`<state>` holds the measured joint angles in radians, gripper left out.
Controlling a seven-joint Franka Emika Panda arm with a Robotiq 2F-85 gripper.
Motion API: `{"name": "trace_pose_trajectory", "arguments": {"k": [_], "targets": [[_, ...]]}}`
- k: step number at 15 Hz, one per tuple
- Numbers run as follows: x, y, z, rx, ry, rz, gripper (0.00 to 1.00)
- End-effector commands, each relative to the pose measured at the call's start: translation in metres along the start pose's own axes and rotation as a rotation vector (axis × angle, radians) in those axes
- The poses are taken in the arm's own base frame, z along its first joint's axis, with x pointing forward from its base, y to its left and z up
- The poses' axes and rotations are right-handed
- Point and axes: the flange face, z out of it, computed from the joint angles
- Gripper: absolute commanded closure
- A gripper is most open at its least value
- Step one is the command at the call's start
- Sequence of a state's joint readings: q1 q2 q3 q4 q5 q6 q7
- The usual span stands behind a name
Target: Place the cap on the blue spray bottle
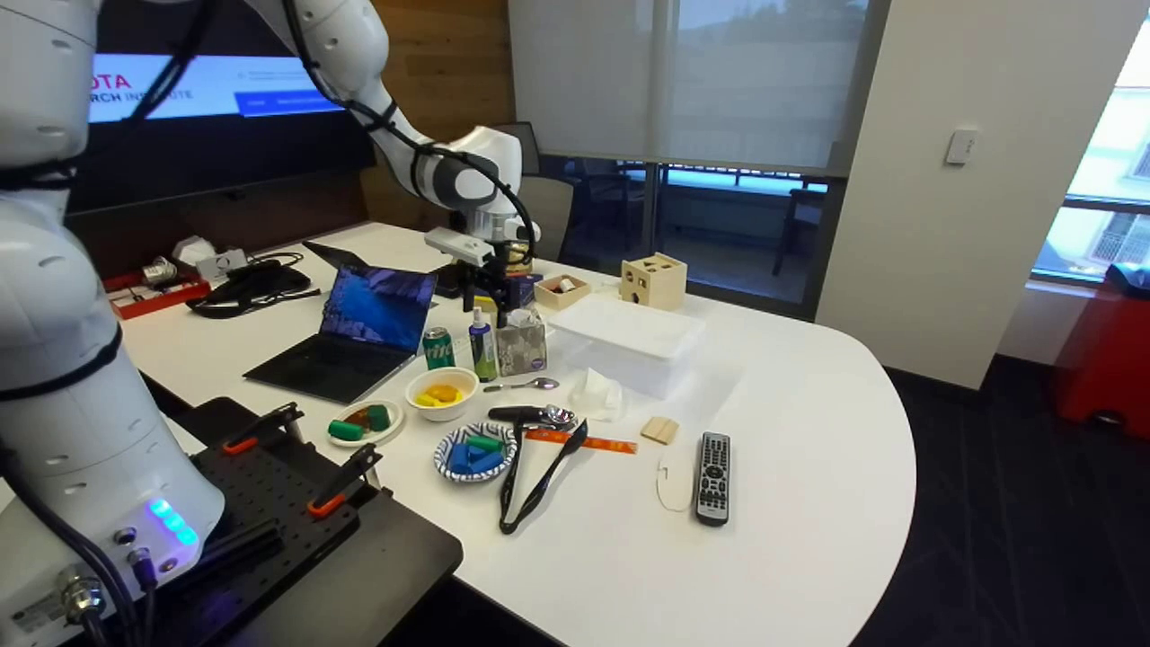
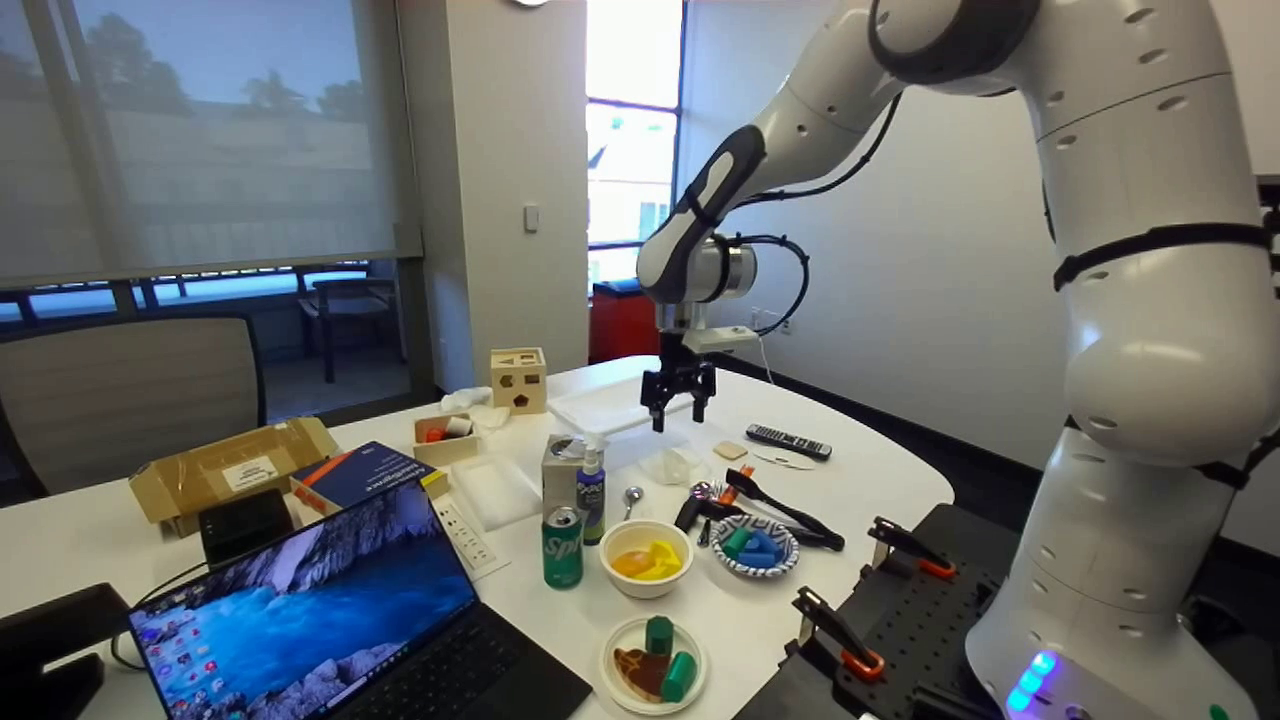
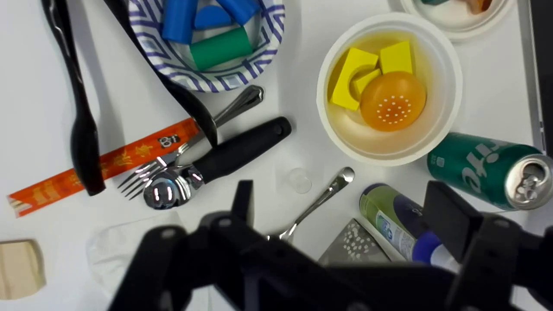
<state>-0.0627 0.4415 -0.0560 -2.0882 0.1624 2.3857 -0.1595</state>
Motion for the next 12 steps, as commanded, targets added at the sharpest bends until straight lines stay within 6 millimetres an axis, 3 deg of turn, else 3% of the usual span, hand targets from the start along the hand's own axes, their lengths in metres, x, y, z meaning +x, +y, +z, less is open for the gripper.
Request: {"name": "trace_pose_trajectory", "arguments": {"k": [1, 5, 12], "targets": [[0.052, -0.004, 0.065, -0.016, -0.015, 0.060, 0.00], [0.079, 0.006, 0.124, -0.015, -0.036, 0.123, 0.00], [0.105, 0.009, 0.153, -0.021, -0.040, 0.130, 0.00]]}}
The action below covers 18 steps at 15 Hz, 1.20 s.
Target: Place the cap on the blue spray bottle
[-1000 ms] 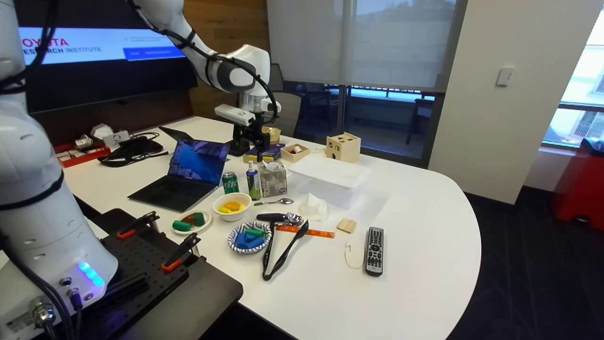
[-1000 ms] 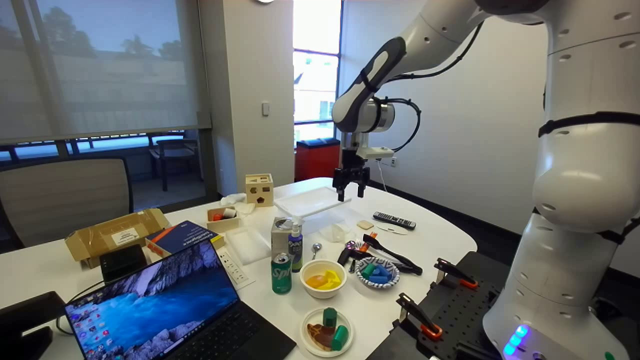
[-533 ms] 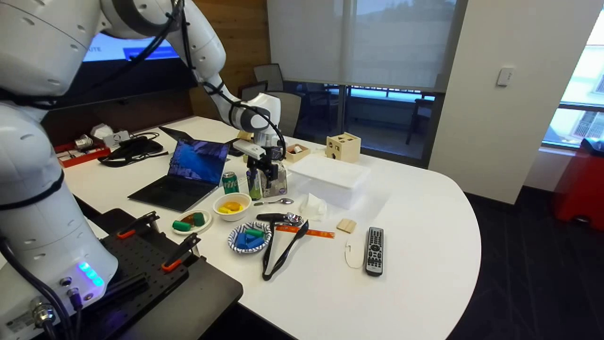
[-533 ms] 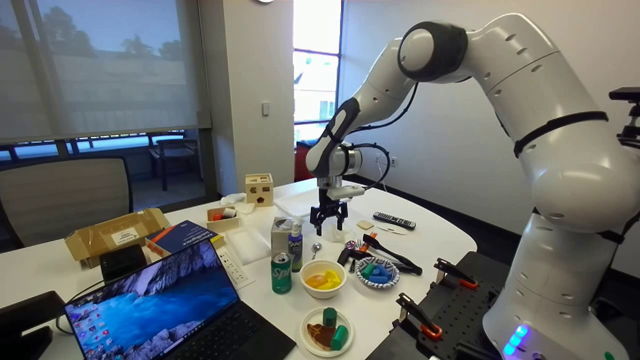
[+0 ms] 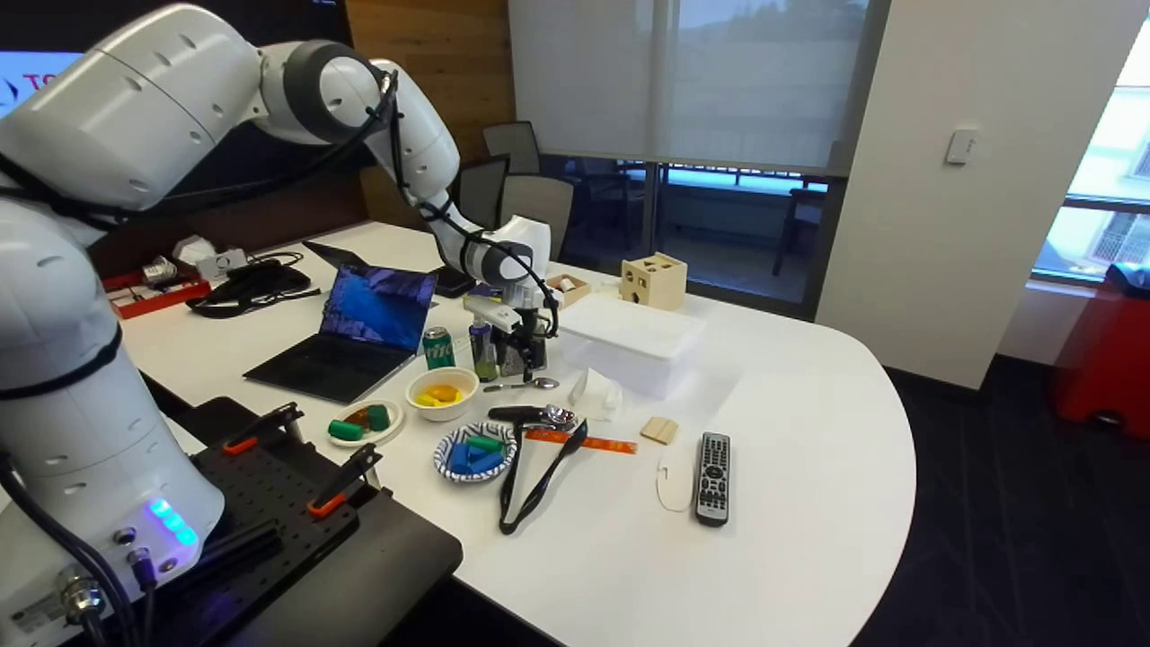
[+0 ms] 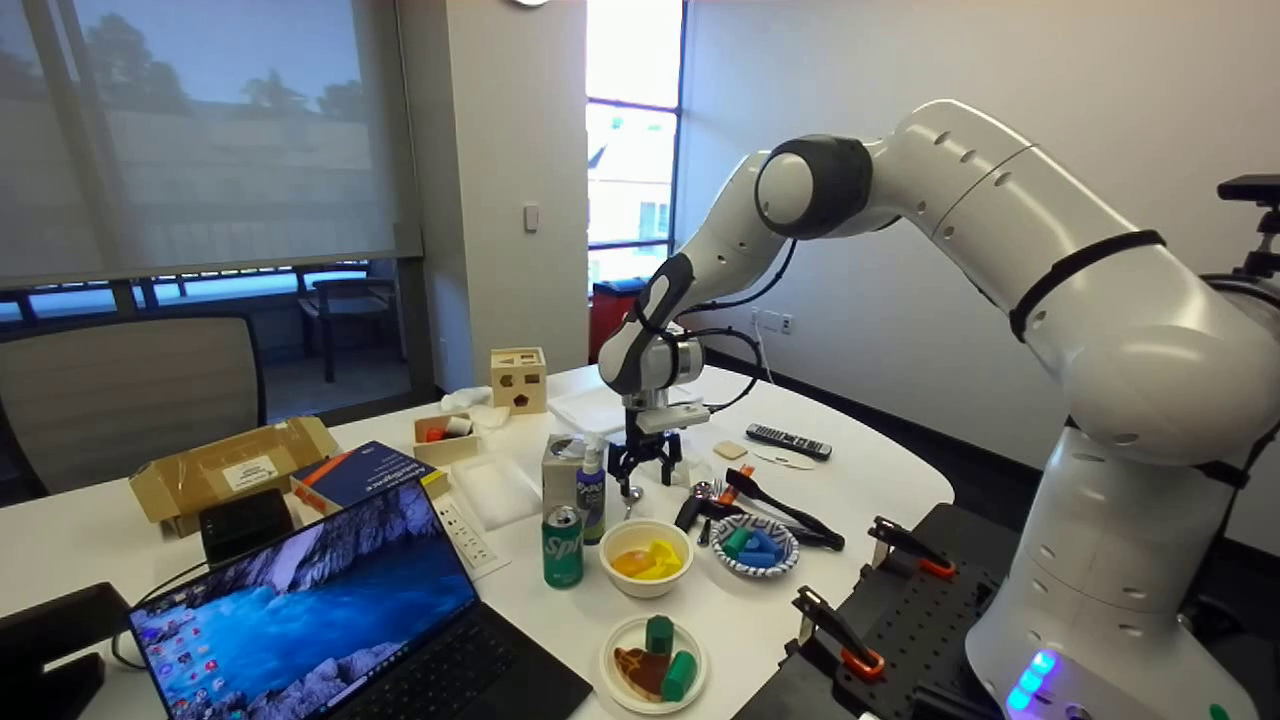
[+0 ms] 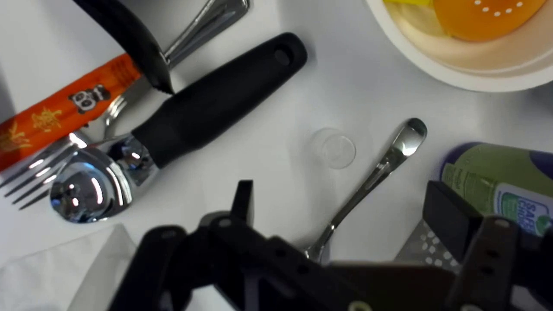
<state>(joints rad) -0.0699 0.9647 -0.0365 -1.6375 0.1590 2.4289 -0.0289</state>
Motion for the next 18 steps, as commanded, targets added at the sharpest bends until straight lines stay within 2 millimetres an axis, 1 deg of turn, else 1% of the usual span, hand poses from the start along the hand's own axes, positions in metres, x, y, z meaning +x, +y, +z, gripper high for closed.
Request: {"name": "trace_pose_trajectory", "arguments": {"k": [1, 9, 10, 11, 12, 13, 15, 18], "targets": [[0.010, 0.000, 0.008, -0.008, -0.015, 0.017, 0.00], [0.006, -0.002, 0.038, -0.006, -0.062, 0.021, 0.00], [0.005, -0.002, 0.041, 0.000, -0.066, 0.018, 0.08], [0.005, -0.003, 0.042, 0.000, -0.068, 0.017, 0.28], [0.005, -0.003, 0.044, 0.001, -0.070, 0.016, 0.34], [0.005, -0.004, 0.044, 0.001, -0.071, 0.016, 0.44], [0.005, -0.003, 0.046, 0.004, -0.080, 0.014, 0.57], [0.001, 0.000, 0.048, 0.012, -0.112, 0.020, 0.82]]}}
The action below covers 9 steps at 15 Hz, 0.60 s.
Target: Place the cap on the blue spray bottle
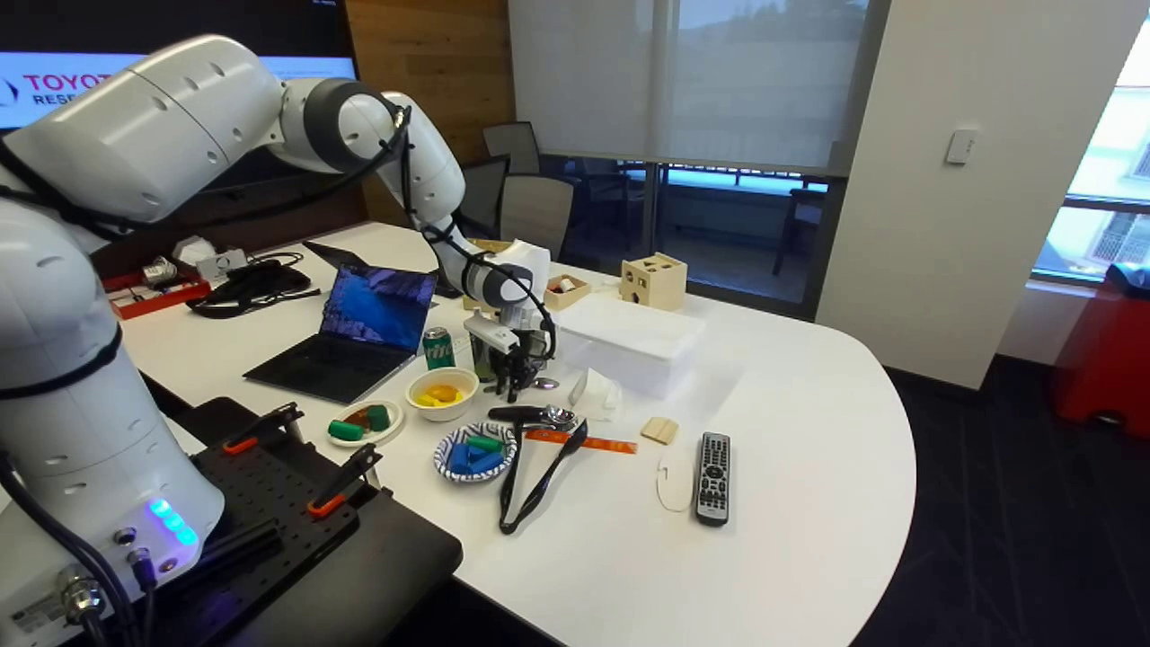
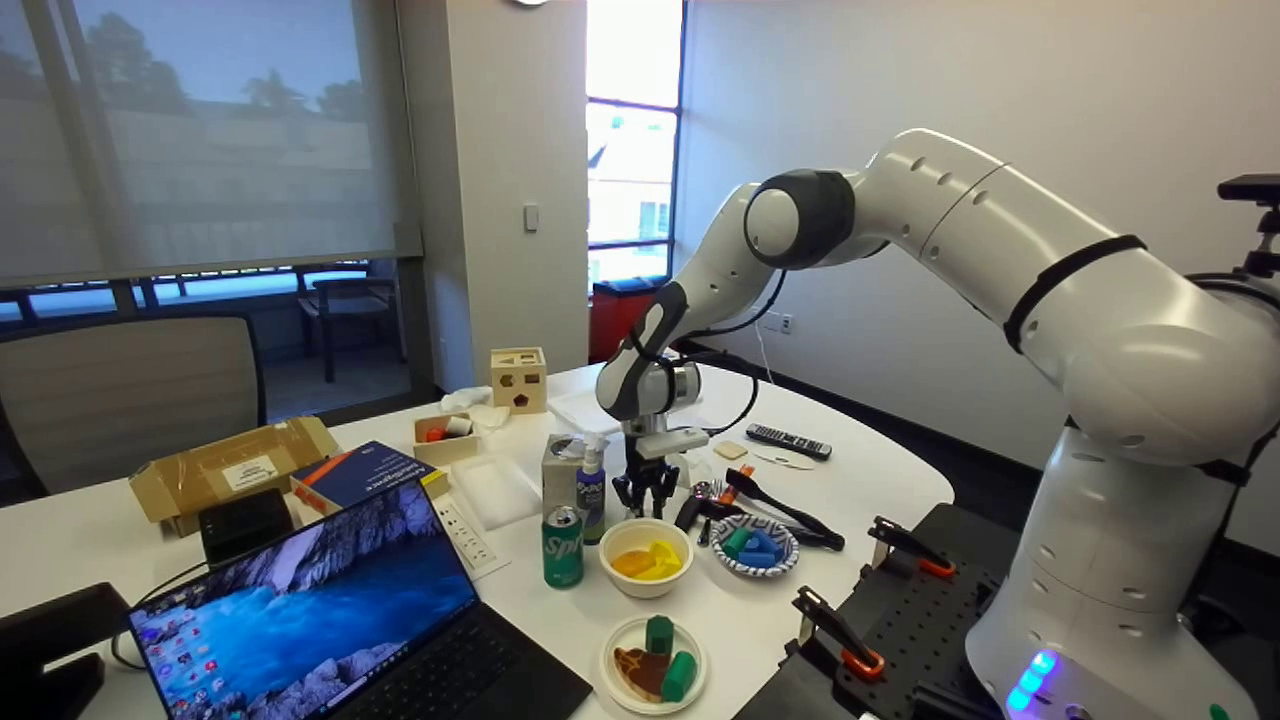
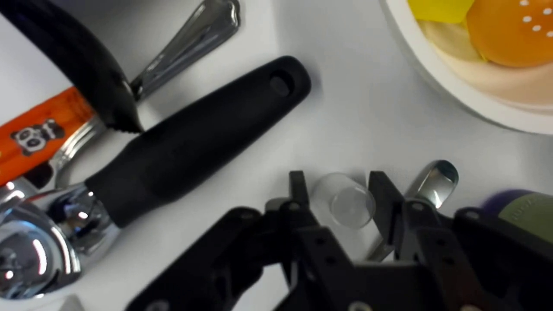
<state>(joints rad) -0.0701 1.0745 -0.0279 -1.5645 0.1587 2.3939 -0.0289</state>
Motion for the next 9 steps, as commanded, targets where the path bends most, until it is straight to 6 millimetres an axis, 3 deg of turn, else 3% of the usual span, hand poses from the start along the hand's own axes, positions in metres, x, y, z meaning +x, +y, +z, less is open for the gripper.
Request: {"name": "trace_pose_trajectory", "arguments": {"k": [1, 2, 5, 9], "targets": [[0.000, 0.003, -0.003, 0.013, -0.052, 0.021, 0.88], [-0.002, 0.005, -0.008, 0.013, -0.066, 0.025, 0.97], [-0.010, 0.007, -0.035, 0.038, -0.104, 0.021, 0.94], [-0.019, 0.000, -0.103, -0.004, -0.089, 0.001, 0.94]]}}
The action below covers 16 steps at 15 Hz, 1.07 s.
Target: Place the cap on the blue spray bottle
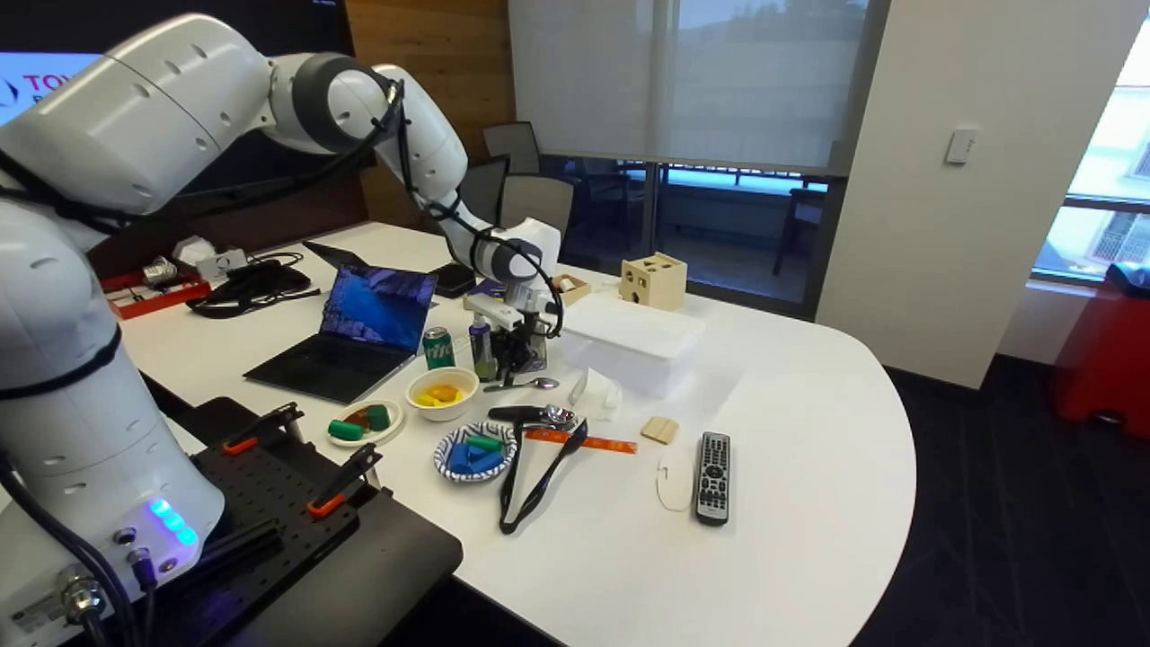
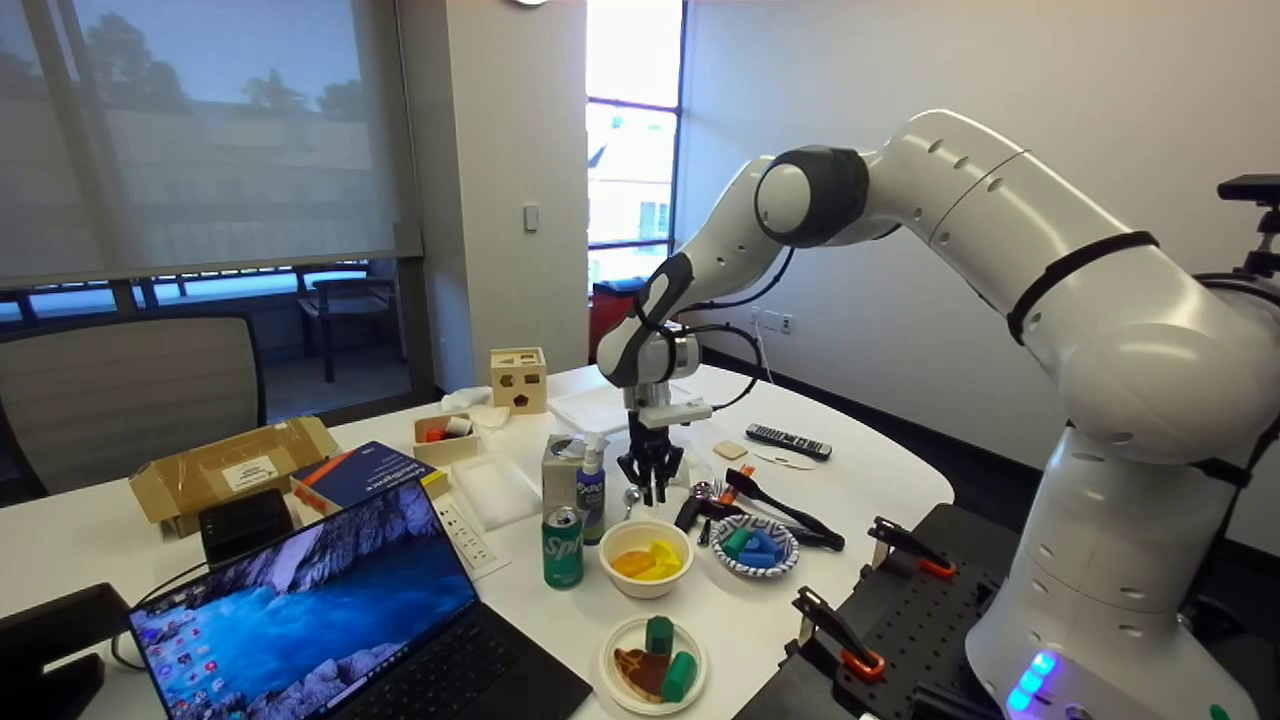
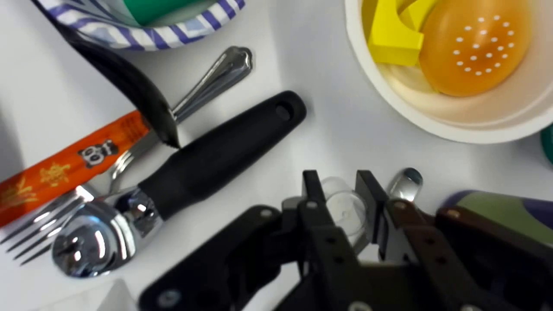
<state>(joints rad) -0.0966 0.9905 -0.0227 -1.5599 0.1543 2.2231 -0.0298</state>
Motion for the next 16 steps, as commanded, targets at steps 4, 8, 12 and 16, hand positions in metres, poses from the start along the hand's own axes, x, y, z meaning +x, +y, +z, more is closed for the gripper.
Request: {"name": "trace_pose_trajectory", "arguments": {"k": [4, 8, 12, 16], "targets": [[-0.037, -0.040, -0.132, -0.114, 0.020, -0.098, 0.94], [-0.057, -0.083, -0.183, -0.159, 0.013, -0.270, 0.94], [-0.071, -0.117, -0.182, -0.134, 0.001, -0.372, 0.94], [-0.070, -0.130, -0.160, -0.130, 0.041, -0.372, 0.94]]}}
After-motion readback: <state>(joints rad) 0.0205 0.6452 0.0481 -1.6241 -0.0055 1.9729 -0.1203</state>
